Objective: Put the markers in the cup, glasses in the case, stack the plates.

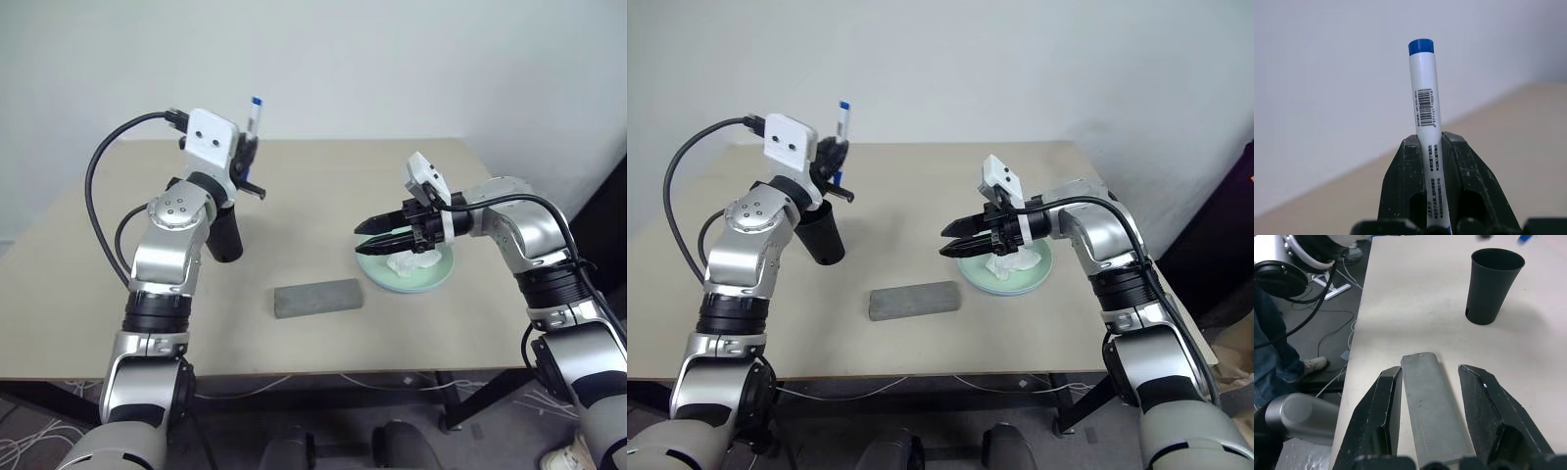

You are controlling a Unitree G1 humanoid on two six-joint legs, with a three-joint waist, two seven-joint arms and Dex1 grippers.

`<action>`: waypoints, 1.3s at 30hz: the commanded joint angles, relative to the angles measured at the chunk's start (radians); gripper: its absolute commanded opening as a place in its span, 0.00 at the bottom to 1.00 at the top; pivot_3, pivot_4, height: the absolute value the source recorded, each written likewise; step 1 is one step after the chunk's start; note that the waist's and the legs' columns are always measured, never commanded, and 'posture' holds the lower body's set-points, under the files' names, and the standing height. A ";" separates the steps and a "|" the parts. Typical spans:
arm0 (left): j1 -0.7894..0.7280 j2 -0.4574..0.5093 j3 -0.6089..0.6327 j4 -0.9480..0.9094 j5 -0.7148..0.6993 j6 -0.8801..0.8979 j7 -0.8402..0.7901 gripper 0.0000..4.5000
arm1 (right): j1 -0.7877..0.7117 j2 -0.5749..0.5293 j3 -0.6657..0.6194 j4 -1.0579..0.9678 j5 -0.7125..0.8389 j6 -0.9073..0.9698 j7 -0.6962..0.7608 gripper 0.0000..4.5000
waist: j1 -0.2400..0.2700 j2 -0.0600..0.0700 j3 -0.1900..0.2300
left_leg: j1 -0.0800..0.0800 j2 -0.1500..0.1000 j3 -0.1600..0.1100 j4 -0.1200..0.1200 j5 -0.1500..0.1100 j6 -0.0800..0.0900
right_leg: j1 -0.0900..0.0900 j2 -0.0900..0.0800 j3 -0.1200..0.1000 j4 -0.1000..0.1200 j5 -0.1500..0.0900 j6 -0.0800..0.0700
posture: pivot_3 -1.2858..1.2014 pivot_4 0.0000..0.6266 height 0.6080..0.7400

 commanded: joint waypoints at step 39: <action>0.082 0.005 0.086 0.287 0.057 -0.236 0.065 0.19 | -0.028 -0.006 -0.031 -0.013 0.010 -0.012 -0.004 0.44 | 0.000 -0.001 0.000 | -0.001 0.000 0.000 0.000 -0.002 -0.003 | -0.001 0.000 -0.001 0.000 0.001 -0.001 | 0.52 0.00 0.71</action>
